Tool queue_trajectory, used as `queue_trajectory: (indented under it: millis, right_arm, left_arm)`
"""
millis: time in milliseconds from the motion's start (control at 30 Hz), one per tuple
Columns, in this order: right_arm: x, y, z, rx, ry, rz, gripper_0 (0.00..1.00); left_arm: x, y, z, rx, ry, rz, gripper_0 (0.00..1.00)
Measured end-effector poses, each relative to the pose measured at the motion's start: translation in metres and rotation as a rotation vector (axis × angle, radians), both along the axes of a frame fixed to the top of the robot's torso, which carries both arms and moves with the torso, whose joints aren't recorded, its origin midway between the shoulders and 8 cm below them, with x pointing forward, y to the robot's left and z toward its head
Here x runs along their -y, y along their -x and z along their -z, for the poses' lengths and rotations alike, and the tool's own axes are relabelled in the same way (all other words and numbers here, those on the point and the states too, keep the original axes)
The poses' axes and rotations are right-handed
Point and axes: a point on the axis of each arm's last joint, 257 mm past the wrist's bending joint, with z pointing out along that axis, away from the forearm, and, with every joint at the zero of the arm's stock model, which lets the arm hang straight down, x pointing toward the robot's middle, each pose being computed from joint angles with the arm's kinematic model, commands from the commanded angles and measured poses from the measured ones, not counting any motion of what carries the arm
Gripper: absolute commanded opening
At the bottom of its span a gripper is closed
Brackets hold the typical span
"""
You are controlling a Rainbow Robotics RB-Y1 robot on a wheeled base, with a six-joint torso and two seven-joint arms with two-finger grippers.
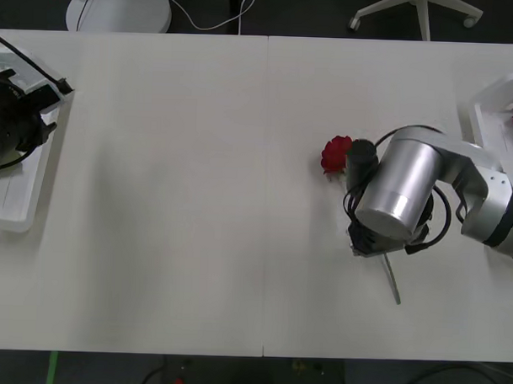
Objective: Put the red flowers into the right box and the blue flowers into the left box
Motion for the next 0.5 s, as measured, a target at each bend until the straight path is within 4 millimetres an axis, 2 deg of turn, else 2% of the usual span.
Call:
queue_trajectory:
  millis: [100,167,233,333,500]
  right_arm:
    - [-0.012,-0.024,-0.033,0.023,-0.082,-0.063,1.00]
    - [-0.013,-0.042,-0.054,0.057,-0.124,-0.076,1.00]
    - [-0.010,-0.058,-0.065,0.091,-0.163,-0.045,1.00]
    - [-0.005,-0.079,-0.063,0.123,-0.199,-0.012,1.00]
    - [0.005,-0.099,-0.043,0.115,-0.171,-0.081,1.00]
  left_arm:
    - [0.002,0.008,0.020,-0.133,-0.072,0.026,1.00]
    - [0.010,0.015,0.029,-0.203,-0.005,0.032,1.00]
    - [0.020,0.024,0.035,-0.277,0.091,0.028,1.00]
    - [0.032,0.035,0.032,-0.371,0.122,0.073,1.00]
    - [0.048,0.050,0.013,-0.439,-0.023,0.300,1.00]
